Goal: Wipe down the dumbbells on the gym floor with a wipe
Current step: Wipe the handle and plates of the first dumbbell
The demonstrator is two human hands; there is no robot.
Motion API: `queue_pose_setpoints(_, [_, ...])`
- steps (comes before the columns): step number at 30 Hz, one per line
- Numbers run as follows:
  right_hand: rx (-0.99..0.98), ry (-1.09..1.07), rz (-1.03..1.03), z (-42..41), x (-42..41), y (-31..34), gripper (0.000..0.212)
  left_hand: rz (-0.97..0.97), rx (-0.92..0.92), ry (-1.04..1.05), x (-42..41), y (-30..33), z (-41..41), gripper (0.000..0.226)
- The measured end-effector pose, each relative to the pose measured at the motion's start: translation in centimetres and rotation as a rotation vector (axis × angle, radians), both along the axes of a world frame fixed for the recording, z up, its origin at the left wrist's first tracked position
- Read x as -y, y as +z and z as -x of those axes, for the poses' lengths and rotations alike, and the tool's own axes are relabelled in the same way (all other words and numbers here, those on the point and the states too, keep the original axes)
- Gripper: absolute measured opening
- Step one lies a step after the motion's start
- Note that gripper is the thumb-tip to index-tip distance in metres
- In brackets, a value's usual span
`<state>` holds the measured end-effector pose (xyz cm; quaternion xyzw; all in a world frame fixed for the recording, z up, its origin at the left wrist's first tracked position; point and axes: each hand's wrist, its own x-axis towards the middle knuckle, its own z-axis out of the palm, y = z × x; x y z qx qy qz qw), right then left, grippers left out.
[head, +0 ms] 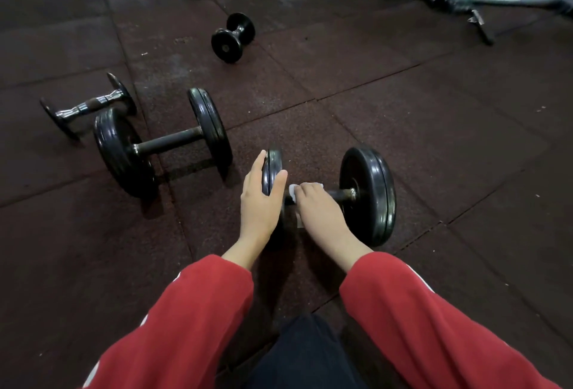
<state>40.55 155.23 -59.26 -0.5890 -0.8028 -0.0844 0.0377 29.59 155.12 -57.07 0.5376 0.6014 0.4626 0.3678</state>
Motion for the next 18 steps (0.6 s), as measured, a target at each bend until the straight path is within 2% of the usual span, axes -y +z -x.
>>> queue_pose_setpoints(4, [-0.270, -0.022, 0.177, 0.9, 0.2, 0.4, 0.034, -0.056, -0.048, 0.033, 0.1, -0.5, 0.0, 0.052])
queue_pose_setpoints(7, [-0.298, 0.050, 0.135, 0.7, 0.3, -0.8, 0.043, -0.069, -0.061, 0.045, 0.1, -0.6, 0.0, 0.052])
queue_pose_setpoints(14, [-0.261, -0.025, 0.191, 0.5, -0.9, 0.1, 0.029, -0.098, -0.107, 0.036, 0.2, -0.9, 0.1, 0.053])
queue_pose_setpoints(18, [-0.313, 0.017, 0.159, 0.6, -0.5, -1.1, 0.039, -0.108, -0.124, 0.039, 0.3, -1.0, 0.0, 0.053])
